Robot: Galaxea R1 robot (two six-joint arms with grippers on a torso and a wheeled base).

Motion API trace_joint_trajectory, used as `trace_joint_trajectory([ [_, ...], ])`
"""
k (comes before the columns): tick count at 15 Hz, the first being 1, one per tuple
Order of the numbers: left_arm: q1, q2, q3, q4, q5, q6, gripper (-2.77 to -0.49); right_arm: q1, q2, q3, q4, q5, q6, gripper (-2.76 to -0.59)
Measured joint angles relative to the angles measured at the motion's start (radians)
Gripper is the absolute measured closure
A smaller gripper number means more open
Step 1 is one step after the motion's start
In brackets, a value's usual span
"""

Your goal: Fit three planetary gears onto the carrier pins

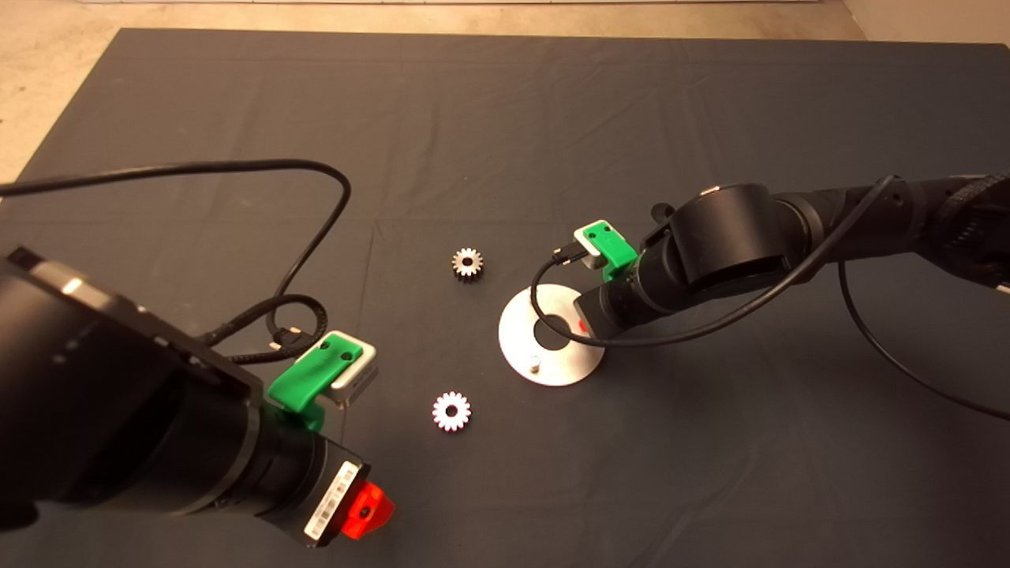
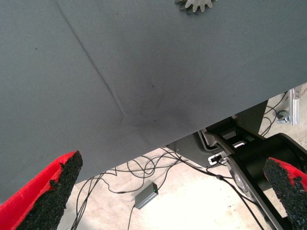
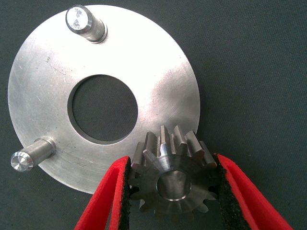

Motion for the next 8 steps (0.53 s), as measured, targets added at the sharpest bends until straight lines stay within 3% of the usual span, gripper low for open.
trace_joint_trajectory([
  [8,0.000,0.000,0.000,0.000,0.000,0.000,-2.76,0.000,0.000,0.007,0.002,0.000,0.000,-1.02],
])
